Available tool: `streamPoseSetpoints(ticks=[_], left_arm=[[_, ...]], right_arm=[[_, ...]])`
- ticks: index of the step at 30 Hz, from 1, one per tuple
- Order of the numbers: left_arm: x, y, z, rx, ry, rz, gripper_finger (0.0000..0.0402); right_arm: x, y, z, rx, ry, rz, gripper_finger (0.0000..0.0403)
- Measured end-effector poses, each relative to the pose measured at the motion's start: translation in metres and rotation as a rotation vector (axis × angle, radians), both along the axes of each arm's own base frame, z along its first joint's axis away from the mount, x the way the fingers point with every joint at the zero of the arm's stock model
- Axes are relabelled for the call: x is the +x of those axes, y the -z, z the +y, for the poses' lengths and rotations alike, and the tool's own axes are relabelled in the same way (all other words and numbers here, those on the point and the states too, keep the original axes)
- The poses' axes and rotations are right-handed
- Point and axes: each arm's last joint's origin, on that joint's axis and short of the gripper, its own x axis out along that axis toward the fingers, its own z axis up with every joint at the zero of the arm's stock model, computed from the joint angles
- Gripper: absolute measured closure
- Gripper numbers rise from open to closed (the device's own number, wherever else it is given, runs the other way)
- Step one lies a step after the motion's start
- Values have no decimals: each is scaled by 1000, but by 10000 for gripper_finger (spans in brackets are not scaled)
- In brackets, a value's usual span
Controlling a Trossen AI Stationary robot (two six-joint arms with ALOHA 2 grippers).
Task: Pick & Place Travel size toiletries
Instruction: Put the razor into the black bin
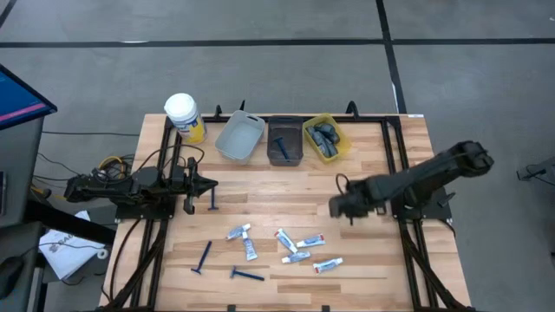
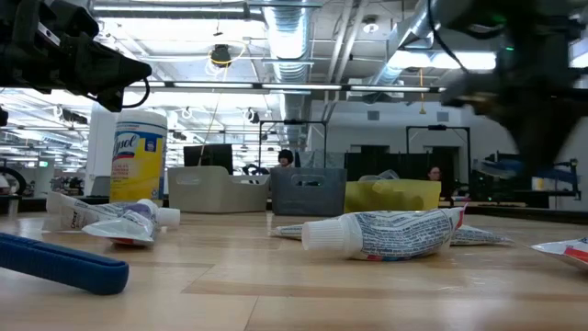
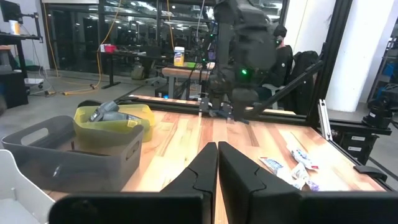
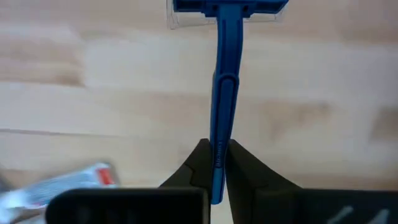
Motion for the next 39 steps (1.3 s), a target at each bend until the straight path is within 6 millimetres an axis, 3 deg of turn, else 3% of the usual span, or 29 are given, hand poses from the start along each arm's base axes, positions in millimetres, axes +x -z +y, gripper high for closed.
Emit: streamPoseSetpoints(ticks=[7, 16, 22, 26, 30, 39], left_arm=[[0, 0, 0, 0, 0, 0, 392], [0, 0, 0, 0, 0, 1, 392], [0, 0, 0, 0, 0, -3, 392], [0, 0, 0, 0, 0, -3, 392], [0, -1, 0, 0, 0, -8, 392], [0, -1, 0, 0, 0, -10, 392]], right_arm=[[37, -30, -68, -102, -113, -128, 391], [115, -76, -159, -261, -291, -261, 391], [158, -90, -217, -325, -355, -267, 391], [177, -81, -249, -319, -378, -218, 391], [189, -60, -272, -266, -405, -160, 391], [210, -11, -279, -155, -454, -98, 386]])
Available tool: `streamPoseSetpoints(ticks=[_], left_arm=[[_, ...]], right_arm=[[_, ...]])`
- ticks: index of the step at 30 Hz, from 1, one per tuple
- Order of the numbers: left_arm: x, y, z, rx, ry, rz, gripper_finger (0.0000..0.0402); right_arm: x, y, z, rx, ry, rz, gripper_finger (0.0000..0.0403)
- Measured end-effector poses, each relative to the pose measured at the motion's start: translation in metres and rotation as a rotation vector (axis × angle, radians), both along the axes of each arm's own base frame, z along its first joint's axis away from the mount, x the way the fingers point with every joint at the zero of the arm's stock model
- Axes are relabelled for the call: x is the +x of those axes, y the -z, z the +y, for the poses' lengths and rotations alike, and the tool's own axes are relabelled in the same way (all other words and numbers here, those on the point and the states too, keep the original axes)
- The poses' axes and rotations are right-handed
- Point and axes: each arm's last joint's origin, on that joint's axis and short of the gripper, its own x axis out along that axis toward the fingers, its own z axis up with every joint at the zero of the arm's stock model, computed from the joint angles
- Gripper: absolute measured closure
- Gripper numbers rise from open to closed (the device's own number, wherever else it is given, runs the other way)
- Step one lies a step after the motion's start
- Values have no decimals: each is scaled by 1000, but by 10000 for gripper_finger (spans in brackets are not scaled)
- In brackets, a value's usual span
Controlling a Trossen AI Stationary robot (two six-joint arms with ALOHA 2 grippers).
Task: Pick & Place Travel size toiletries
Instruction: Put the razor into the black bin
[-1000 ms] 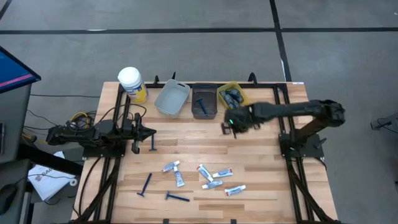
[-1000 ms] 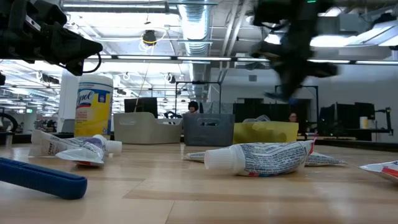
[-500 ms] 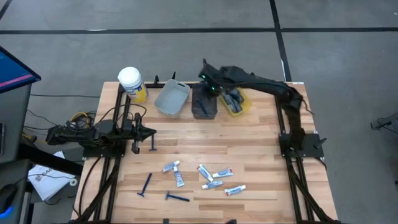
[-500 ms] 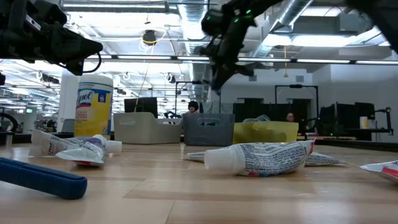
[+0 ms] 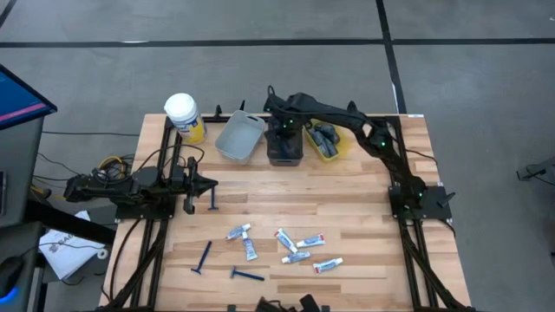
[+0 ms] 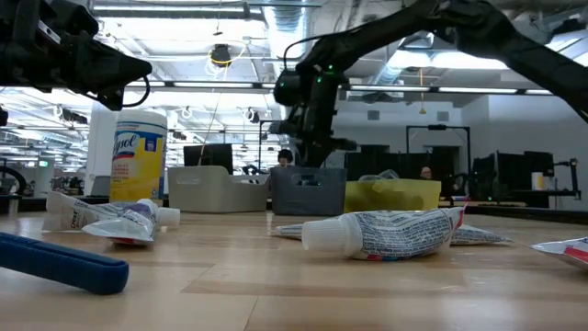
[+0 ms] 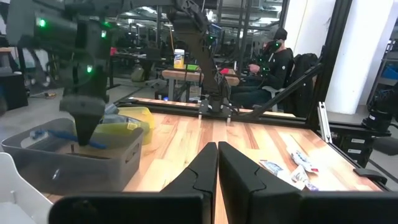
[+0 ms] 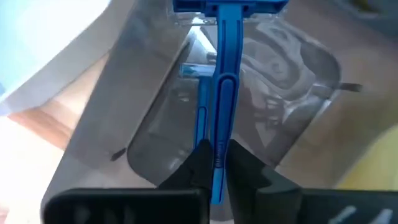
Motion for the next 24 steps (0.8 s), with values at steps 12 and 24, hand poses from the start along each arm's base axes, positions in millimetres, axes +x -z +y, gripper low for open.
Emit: streamPoseSetpoints(ticks=[12, 24], left_arm=[[0, 0, 0, 0, 0, -4, 392], [0, -1, 0, 0, 0, -7, 392]], right_arm=[[1, 1, 6, 0, -31, 26, 266], [-18, -108, 59, -103, -140, -196, 172]])
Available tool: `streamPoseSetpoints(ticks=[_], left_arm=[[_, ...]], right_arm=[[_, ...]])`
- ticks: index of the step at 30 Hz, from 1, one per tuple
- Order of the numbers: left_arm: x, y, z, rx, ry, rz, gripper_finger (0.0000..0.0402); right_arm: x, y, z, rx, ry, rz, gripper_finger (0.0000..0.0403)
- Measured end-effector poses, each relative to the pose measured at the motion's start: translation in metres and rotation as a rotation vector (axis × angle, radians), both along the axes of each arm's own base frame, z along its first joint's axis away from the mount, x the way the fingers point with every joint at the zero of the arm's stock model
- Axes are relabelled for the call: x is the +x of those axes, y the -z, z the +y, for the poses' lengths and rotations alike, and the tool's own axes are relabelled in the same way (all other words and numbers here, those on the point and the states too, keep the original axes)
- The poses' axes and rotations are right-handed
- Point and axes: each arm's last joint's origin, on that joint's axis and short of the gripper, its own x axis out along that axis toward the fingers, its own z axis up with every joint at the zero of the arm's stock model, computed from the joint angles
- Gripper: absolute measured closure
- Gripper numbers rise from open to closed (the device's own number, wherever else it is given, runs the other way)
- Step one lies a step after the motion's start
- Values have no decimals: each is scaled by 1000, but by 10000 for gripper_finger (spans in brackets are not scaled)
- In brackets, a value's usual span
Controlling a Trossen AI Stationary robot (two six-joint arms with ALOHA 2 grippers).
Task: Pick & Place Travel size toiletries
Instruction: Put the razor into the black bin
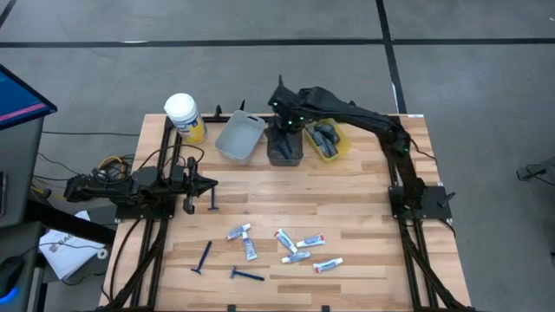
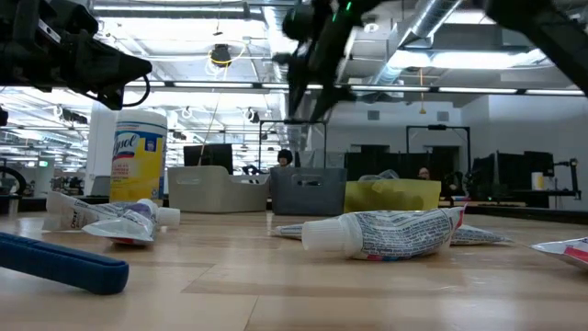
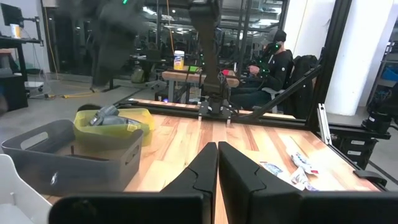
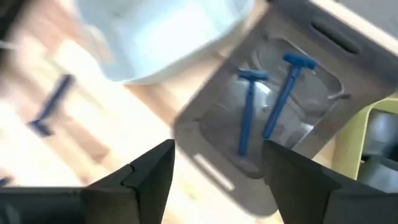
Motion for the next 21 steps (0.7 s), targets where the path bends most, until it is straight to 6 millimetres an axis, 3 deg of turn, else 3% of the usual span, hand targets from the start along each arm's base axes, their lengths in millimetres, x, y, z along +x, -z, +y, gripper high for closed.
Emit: streamPoseSetpoints(ticks=[4, 7, 10, 14, 17, 21], left_arm=[[0, 0, 0, 0, 0, 0, 392], [0, 0, 0, 25, -4, 2, 392], [0, 0, 0, 75, -10, 7, 392], [0, 0, 0, 78, -10, 6, 392], [0, -1, 0, 78, -10, 0, 392], [0, -2, 0, 77, -11, -17, 392]], right_arm=[[-17, -50, 40, -50, -94, -109, 186], [-41, -92, 80, -96, -192, -203, 200], [-78, -135, 117, -185, -267, -299, 216], [-144, -187, 162, -295, -406, -468, 238], [-190, -208, 190, -364, -493, -573, 253], [-239, -212, 211, -484, -517, -629, 276]])
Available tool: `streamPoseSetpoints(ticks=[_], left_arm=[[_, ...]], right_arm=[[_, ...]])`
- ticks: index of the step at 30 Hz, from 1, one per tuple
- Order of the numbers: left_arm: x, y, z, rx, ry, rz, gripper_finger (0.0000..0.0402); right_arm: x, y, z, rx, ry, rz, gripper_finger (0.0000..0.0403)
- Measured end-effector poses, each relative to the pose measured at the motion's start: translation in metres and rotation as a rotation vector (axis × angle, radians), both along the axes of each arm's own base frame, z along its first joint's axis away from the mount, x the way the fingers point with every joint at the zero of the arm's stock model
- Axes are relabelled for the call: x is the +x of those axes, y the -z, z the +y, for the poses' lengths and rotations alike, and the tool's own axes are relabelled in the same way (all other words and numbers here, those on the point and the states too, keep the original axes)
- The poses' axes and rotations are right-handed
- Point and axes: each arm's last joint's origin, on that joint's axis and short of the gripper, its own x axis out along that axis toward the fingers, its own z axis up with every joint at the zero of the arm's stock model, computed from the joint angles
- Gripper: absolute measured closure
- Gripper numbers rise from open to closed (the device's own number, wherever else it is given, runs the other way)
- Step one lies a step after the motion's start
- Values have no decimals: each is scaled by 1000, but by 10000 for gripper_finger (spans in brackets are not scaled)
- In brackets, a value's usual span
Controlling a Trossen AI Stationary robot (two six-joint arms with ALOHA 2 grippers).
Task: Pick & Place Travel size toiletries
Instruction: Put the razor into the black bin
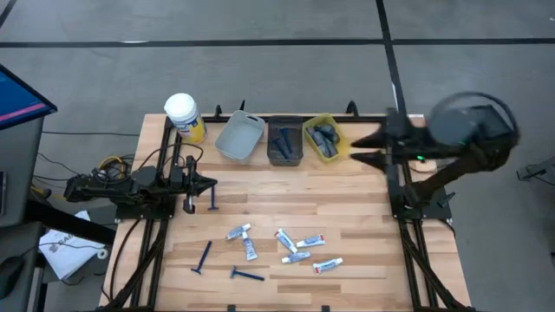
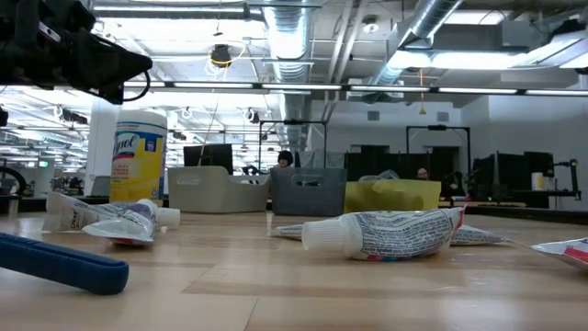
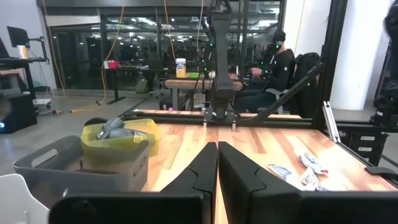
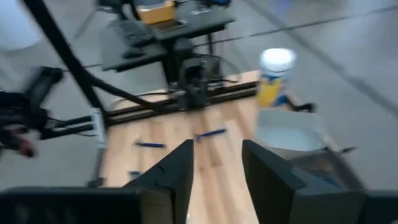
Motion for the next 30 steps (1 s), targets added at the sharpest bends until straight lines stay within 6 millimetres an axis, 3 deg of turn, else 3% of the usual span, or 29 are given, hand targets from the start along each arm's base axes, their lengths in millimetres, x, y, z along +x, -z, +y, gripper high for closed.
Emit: streamPoseSetpoints(ticks=[3, 7, 12, 20, 25, 30], left_arm=[[0, -1, 0, -1, 0, -8, 392], [0, -4, 0, -89, 10, -52, 392], [-1, -7, 0, -202, 27, -100, 392], [-3, -16, 0, -290, 51, -199, 392], [-8, -29, 0, -312, 77, -348, 392], [-14, -42, 1, -329, 102, -497, 392]], right_arm=[[-26, 16, 7, -65, 72, -14, 295], [-56, 51, 6, -84, 139, -56, 324], [-85, 95, -4, -4, 79, -192, 383], [-104, 165, -15, -99, -98, -483, 400], [-107, 201, -16, -108, -195, -680, 401], [-105, 234, -14, -104, -253, -753, 402]])
